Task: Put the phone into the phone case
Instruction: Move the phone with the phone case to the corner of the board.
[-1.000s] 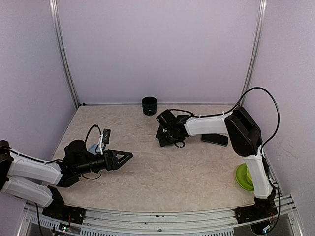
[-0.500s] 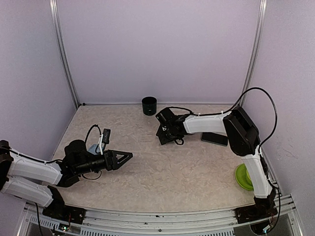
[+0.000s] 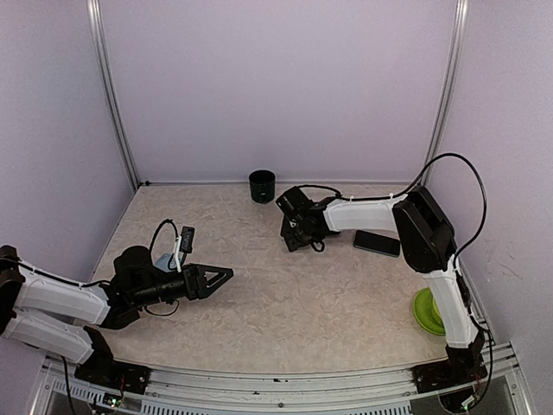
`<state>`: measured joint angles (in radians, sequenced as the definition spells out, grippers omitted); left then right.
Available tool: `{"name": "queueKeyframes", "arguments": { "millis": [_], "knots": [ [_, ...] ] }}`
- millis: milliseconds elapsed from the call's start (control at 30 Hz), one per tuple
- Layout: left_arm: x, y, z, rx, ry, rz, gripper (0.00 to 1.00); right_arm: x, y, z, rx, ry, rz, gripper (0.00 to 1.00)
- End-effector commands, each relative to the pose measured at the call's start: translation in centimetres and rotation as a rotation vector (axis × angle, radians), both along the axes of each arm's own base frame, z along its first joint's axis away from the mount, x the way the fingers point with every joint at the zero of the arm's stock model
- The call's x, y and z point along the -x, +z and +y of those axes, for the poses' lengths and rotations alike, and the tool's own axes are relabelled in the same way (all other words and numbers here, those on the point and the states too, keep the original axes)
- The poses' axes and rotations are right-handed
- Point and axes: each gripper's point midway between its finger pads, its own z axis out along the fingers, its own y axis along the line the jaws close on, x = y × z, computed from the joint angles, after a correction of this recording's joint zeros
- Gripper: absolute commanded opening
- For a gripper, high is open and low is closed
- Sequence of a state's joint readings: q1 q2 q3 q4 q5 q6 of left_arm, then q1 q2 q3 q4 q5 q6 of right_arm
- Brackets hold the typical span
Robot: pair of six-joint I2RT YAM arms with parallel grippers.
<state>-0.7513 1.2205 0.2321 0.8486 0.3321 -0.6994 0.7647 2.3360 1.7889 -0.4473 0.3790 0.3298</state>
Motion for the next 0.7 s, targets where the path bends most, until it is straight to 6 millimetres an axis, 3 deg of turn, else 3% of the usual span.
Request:
{"name": "queueKeyframes", "arguments": {
  "millis": [0,667],
  "knots": [
    [-0.2,0.8,-0.3,0.022,-0.004,-0.021,0.66,-0.3,-2.1,-2.2,0.090,-0.032,0.031,0.61],
    [-0.4,1.2,-0.6,0.020,-0.010,-0.028,0.66,-1.6,-3.2,-3.8,0.150,-0.057,0.043,0.62]
  ]
}}
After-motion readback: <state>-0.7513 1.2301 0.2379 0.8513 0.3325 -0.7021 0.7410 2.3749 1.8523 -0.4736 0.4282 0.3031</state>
